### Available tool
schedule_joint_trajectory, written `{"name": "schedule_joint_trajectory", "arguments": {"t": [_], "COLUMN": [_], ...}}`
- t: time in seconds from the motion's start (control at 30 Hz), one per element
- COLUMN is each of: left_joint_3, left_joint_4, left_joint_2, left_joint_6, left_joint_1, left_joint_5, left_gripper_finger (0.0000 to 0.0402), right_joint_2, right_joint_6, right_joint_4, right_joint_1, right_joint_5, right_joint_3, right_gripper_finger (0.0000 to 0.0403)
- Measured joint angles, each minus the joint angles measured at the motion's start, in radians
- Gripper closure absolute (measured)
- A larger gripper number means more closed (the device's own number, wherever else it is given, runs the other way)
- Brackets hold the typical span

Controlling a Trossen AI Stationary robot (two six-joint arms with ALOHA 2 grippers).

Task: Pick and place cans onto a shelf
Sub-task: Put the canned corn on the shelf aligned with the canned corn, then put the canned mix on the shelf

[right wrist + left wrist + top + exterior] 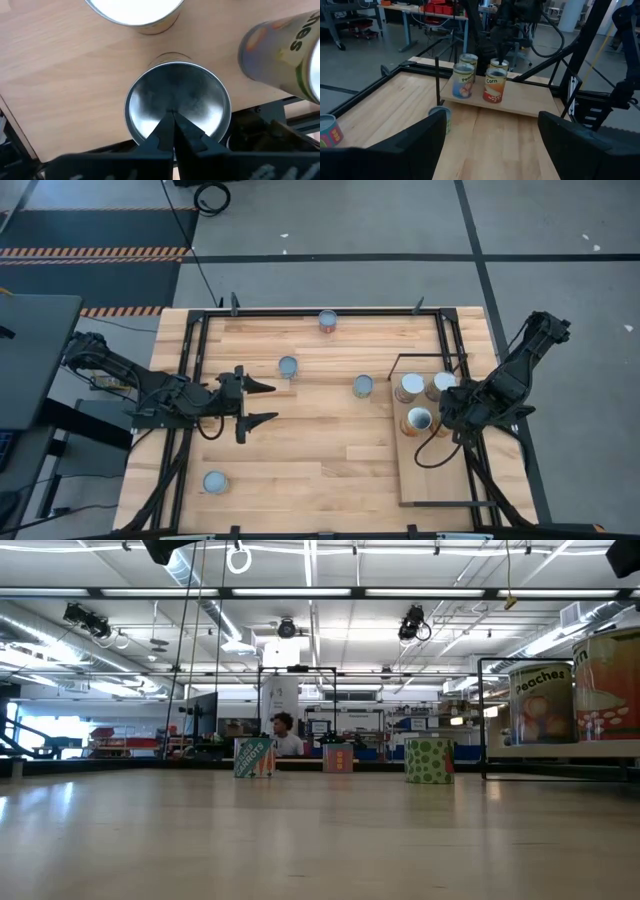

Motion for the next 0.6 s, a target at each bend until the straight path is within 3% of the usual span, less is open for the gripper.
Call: {"name": "schedule_joint_trajectory", "arguments": {"t": [0.33, 0.47, 0.6], "left_joint_3": [0.000, 0.000, 0.000], "left_joint_4": [0.005, 0.005, 0.004], "left_joint_2": [0.000, 0.000, 0.000], "left_joint_6": [0.048, 0.041, 0.041], "left_joint_1": [0.000, 0.000, 0.000], "left_joint_5": [-0.001, -0.001, -0.001], "left_gripper_finger": [0.0083, 0.0083, 0.0083], "right_joint_2": [0.002, 0.013, 0.072], "right_joint_6": [-0.015, -0.065, -0.225], "right_joint_4": [-0.028, -0.065, -0.068], "right_joint_1": [0.000, -0.024, -0.095], "right_joint_5": [0.020, 0.129, 0.297], "right_joint_3": [0.104, 0.212, 0.329], "right_gripper_finger": [0.0398, 0.0398, 0.0398]}}
